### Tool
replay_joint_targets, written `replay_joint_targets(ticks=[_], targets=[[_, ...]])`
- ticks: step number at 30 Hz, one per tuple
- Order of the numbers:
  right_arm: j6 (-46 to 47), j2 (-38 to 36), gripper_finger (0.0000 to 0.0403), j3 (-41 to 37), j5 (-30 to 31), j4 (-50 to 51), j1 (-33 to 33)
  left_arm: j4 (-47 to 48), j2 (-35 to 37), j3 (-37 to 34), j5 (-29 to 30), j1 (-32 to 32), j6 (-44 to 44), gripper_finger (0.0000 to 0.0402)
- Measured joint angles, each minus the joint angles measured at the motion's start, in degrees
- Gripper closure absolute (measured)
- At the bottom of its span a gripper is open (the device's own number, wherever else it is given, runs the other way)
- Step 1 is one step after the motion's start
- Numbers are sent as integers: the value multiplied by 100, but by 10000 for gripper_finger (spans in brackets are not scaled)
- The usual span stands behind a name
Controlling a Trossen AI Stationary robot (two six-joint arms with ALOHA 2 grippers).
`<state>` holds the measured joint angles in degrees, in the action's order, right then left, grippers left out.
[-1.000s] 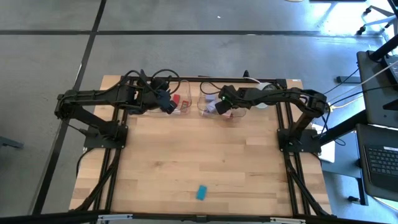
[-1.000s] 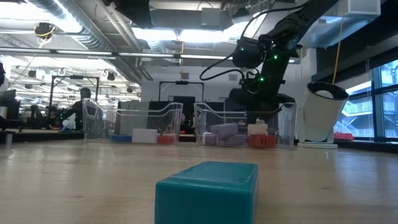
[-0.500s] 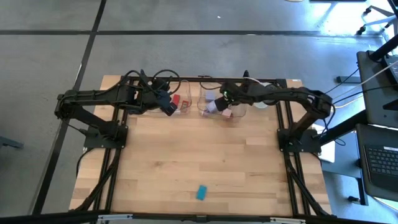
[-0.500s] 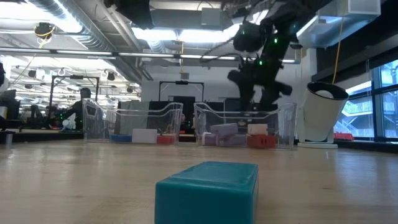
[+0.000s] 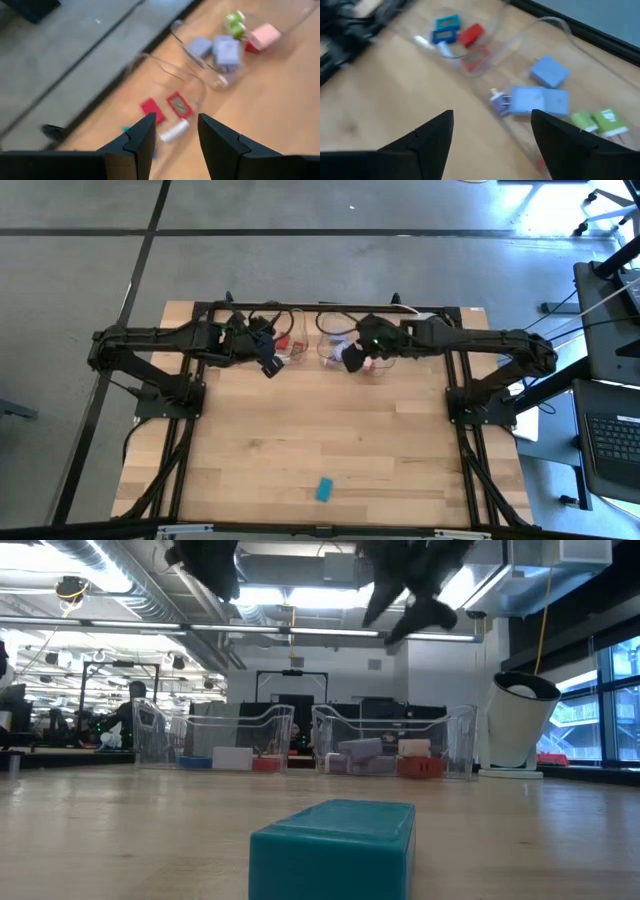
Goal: Pick & Place Office items
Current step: Put the light blue digital timer into the left transparent bin
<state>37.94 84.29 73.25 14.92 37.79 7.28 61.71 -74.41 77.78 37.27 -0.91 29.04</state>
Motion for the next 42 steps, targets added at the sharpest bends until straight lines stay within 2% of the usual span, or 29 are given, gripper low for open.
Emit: replay_joint_targets(ticks=[6,10,13,17,22,26,29,31,37,39,42], targets=[[-266,-348,138,7,30,294,-491,-473,-63,-400,-895,357,560,241],[-278,-550,138,7,93,791,-699,-1608,-261,-777,-1317,763,1010,215],[-206,-657,138,7,90,1285,-850,-2657,-616,-990,-1414,1123,1389,193],[-237,-675,138,8,126,1861,-1085,-3375,-1269,-993,-1310,1525,1491,168],[-1139,-656,138,-44,118,2022,-1443,-3423,-1959,-1000,-1467,1812,1773,153],[-1952,-656,138,-227,0,1817,-1778,-3234,-2240,-1004,-2241,1925,2600,155],[-2651,-654,138,-535,-474,1138,-2059,-3020,-2302,-1004,-2840,1929,3366,159],[-3192,-653,137,-836,-931,431,-2263,-2762,-2304,-1004,-3031,1934,3910,162],[-4734,-483,137,-1808,-1845,-1957,-2680,-2143,-2302,-1004,-3095,2142,5068,174],[-5043,-295,137,-2053,-2120,-2843,-2771,-1975,-2302,-1004,-3096,2240,5371,178],[-5208,120,137,-2234,-2642,-3636,-2862,-1914,-2299,-1004,-3128,2392,5820,184]])
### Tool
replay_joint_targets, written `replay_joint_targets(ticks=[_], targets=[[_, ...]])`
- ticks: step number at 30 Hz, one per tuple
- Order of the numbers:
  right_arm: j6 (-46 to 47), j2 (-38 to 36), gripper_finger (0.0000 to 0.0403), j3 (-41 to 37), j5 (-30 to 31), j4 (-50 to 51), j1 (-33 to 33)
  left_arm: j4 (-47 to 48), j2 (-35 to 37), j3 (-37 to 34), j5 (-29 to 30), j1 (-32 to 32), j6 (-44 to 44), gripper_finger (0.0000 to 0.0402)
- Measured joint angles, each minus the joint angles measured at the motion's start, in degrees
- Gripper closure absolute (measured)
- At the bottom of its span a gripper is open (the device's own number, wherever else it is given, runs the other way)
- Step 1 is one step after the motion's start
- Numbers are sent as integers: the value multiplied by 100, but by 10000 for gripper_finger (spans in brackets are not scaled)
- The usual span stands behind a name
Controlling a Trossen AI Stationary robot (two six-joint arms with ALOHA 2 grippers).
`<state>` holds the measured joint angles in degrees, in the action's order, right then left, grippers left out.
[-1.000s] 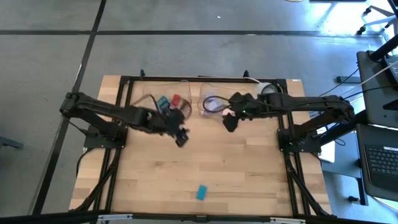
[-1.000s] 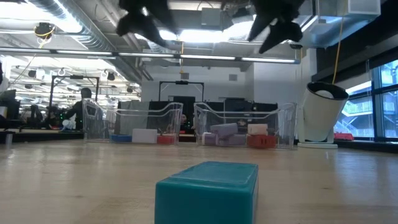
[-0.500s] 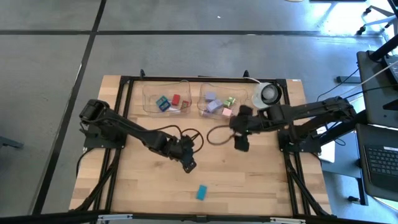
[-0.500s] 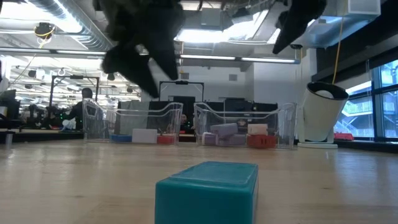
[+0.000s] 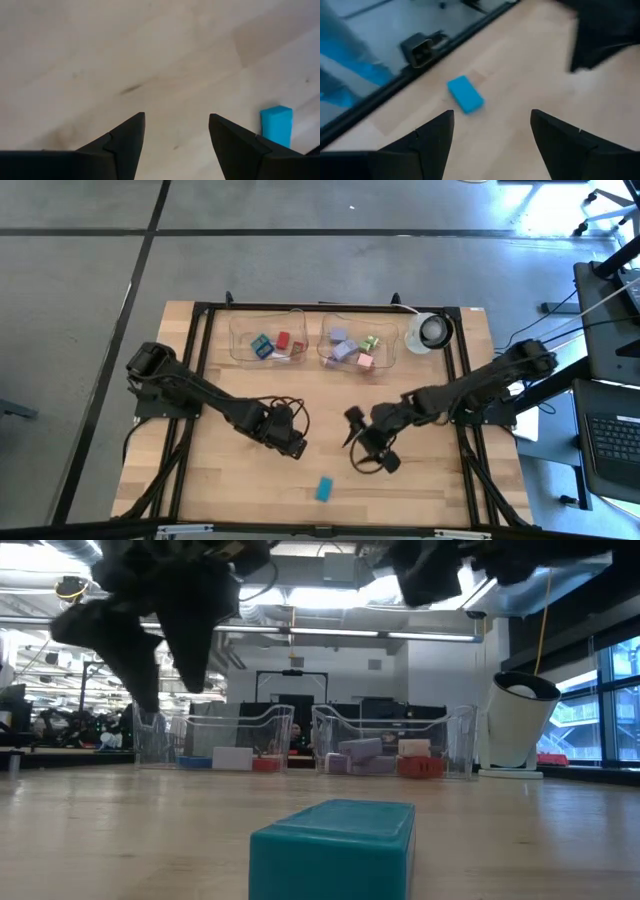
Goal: Pick & Place Office items
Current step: Put the light blue digital timer into the left transparent bin
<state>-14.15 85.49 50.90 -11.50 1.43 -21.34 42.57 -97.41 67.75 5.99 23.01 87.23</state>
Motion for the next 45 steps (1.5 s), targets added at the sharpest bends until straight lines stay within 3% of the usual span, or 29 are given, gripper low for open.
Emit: replay_joint_targets(ticks=[7,16,27,39,45], targets=[[155,1241,137,44,-572,-780,-25,-87,2,2,-38,453,1091,198],[76,2381,137,977,-768,-855,-102,-33,7,2,-36,1104,2070,214],[-826,3135,137,1438,-1066,-839,-215,-6,7,2,-3,1743,3148,226],[-858,3770,138,1806,-1077,-887,-213,-29,8,4,44,1965,3655,229],[-597,3775,177,1822,-1017,-720,-213,-36,9,4,184,1965,3658,229]])
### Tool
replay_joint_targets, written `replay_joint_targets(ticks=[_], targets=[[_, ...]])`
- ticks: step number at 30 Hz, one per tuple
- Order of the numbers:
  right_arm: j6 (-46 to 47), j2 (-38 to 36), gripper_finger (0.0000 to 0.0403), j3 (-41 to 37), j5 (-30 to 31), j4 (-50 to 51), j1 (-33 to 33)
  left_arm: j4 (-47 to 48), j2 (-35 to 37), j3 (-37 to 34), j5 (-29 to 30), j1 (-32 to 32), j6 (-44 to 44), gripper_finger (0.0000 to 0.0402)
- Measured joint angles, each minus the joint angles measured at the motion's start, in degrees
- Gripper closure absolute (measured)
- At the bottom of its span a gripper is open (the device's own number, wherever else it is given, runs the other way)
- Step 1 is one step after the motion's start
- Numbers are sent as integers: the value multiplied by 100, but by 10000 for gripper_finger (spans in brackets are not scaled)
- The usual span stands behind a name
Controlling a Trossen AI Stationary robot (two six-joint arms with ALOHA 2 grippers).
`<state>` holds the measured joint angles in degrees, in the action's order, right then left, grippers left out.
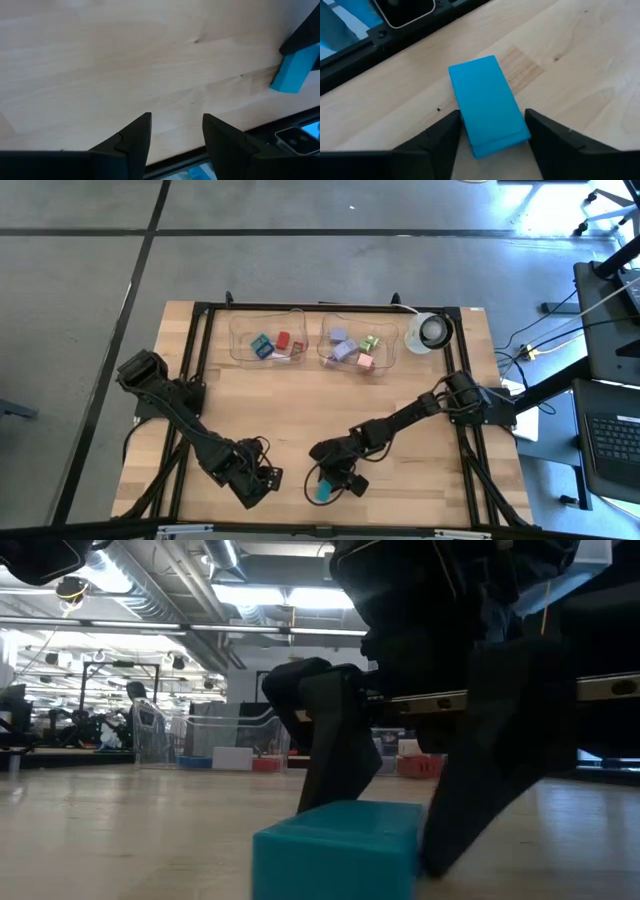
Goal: Pick & Place Office items
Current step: Put the light blue digital timer into the left transparent bin
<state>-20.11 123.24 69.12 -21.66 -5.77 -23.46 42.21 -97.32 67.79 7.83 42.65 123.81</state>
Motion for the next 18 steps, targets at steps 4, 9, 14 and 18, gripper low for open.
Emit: replay_joint_targets(ticks=[4,9,14,18], targets=[[425,-3,235,0,41,19,2,1,0,0,243,0,-31,230],[1716,-262,246,-39,6,297,113,1,0,0,322,0,-165,231],[2288,-888,246,-60,315,510,319,3,0,0,383,0,-294,231],[2267,-1585,243,-49,991,628,452,67,0,0,818,0,-307,231]])
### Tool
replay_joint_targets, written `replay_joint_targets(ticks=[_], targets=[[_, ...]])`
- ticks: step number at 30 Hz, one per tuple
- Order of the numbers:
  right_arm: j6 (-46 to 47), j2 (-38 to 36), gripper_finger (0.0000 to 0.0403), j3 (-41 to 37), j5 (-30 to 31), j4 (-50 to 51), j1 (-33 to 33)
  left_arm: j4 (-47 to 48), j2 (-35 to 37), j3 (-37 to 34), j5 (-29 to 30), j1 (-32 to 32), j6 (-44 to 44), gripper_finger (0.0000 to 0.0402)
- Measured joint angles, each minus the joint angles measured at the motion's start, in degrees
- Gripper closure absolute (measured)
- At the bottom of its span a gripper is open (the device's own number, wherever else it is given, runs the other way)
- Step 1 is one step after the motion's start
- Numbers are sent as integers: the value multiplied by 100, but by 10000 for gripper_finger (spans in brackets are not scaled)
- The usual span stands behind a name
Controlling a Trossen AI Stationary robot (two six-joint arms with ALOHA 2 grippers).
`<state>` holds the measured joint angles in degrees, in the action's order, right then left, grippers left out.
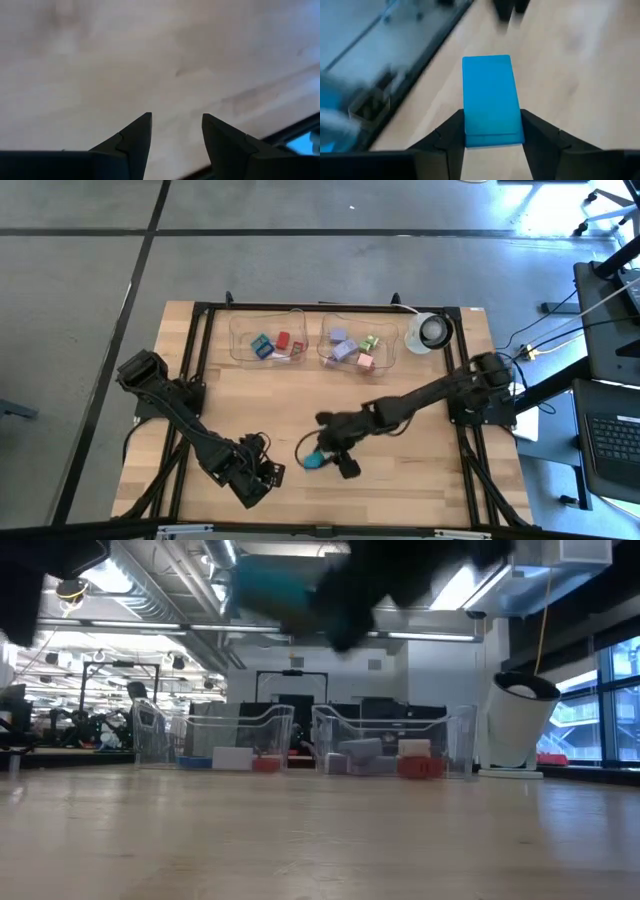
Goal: Pick & Place Office items
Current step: Put the light blue digital timer into the left transparent bin
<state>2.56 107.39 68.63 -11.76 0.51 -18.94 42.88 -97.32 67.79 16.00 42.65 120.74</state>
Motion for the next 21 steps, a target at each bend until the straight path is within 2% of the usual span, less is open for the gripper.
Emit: replay_joint_targets(ticks=[7,12,18,21], targets=[[-21,-1349,240,8,1177,-522,276,290,0,2,1296,-15,-154,233],[-47,-2063,240,16,1852,-967,465,333,0,2,2425,-118,-1215,233],[-459,-2492,239,16,2575,-1120,628,325,0,2,3743,-421,-2252,228],[-605,-2563,239,16,2925,-1114,682,325,0,2,3869,-663,-2558,216]])
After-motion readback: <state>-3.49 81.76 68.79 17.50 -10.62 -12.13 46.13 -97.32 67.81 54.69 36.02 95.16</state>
